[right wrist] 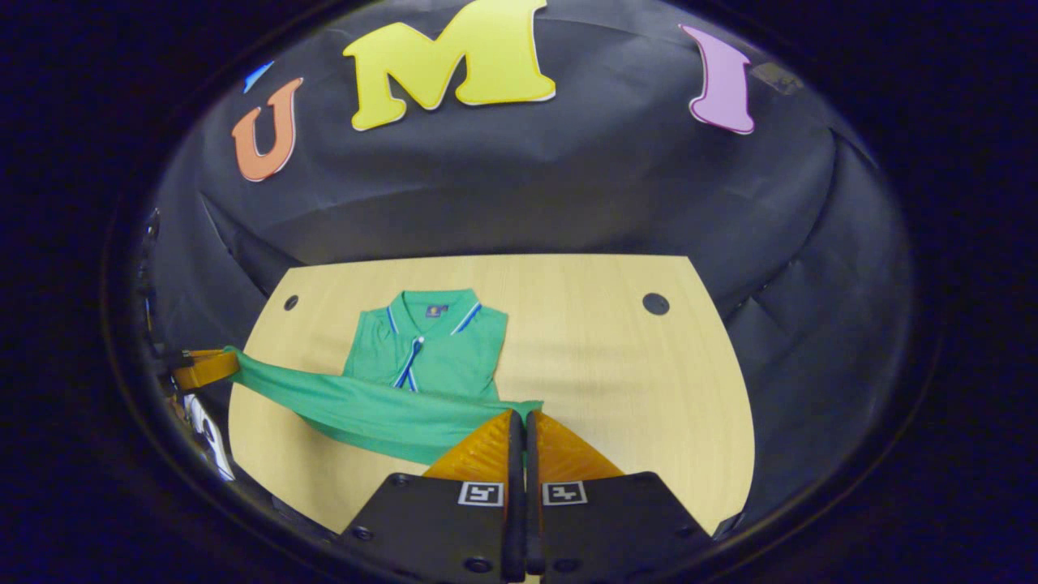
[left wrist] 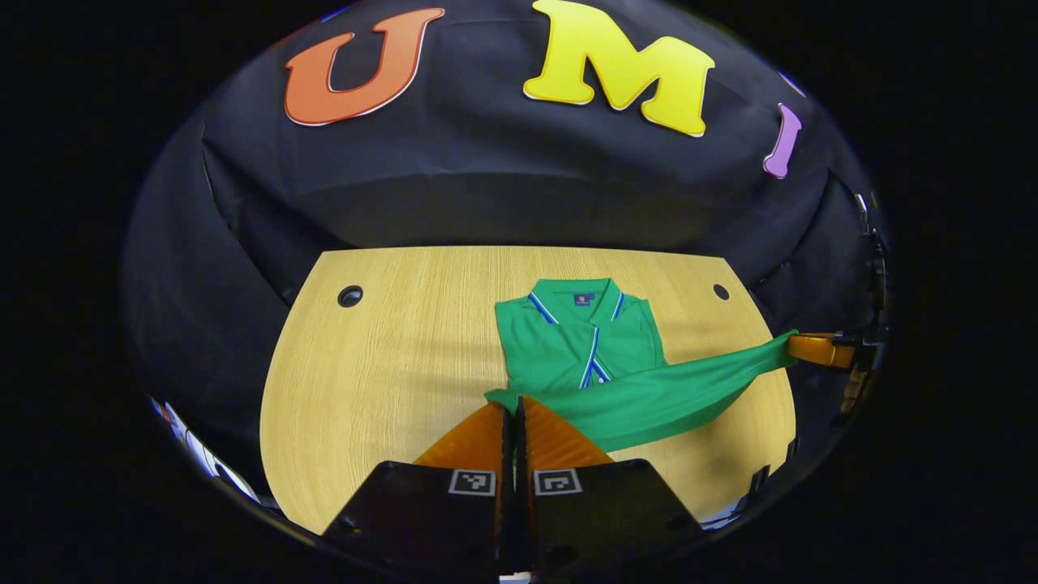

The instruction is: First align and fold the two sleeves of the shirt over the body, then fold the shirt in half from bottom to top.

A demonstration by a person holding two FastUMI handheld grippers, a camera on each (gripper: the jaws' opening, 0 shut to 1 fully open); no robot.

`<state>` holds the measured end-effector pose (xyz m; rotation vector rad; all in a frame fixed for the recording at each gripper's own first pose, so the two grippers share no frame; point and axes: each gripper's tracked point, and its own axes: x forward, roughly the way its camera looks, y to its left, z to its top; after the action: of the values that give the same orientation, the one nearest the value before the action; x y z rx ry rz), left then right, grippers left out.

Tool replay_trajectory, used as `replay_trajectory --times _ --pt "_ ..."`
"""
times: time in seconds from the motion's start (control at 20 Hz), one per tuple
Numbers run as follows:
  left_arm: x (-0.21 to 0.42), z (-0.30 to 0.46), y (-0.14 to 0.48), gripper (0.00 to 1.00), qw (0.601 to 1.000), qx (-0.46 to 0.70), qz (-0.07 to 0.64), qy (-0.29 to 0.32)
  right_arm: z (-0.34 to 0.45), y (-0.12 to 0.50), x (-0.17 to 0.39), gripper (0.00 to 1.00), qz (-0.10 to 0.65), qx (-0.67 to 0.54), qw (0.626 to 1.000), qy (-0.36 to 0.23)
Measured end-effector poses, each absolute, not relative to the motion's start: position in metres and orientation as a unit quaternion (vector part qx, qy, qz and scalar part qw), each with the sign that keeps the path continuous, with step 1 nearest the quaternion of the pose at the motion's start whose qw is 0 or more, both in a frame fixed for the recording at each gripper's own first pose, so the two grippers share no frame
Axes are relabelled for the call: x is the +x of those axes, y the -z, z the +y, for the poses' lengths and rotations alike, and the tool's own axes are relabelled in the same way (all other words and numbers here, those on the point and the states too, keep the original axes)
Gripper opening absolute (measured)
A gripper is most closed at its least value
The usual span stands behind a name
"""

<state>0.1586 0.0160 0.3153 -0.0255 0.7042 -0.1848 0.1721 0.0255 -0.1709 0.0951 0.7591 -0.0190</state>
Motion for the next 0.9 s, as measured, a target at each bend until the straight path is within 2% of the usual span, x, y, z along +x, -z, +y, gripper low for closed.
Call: replay_trajectory --times 0.25,0.3,0.35,0.6,0.75,0.8,0.85,0.9 --pt "0.213 0.017 -0.309 0.03 0.933 -0.023 0.345 0.095 0.029 0.177 0.234 0.03 0.363 0.044 0.931 0.014" --pt "0.224 0.015 -0.309 0.07 0.933 -0.025 0.345 0.097 0.029 0.180 0.246 0.03 0.361 0.040 0.931 0.014" --pt "0.234 0.016 -0.308 0.03 0.934 -0.024 0.342 0.098 0.028 0.182 0.258 0.03 0.358 0.034 0.933 0.017" --pt "0.288 0.011 -0.290 0.03 0.937 -0.017 0.334 0.101 0.022 0.202 0.320 0.03 0.343 0.032 0.938 0.033" --pt "0.324 0.010 -0.267 0.03 0.938 -0.001 0.334 0.099 0.020 0.235 0.351 0.03 0.353 0.022 0.934 0.038" --pt "0.333 0.006 -0.258 0.00 0.937 -0.001 0.334 0.103 0.022 0.248 0.361 0.03 0.357 0.024 0.933 0.035" --pt "0.341 0.005 -0.245 0.03 0.935 -0.003 0.338 0.105 0.023 0.262 0.369 0.03 0.367 0.025 0.929 0.037" --pt "0.347 0.005 -0.232 0.00 0.933 -0.008 0.345 0.103 0.023 0.277 0.374 0.00 0.377 0.030 0.925 0.036"
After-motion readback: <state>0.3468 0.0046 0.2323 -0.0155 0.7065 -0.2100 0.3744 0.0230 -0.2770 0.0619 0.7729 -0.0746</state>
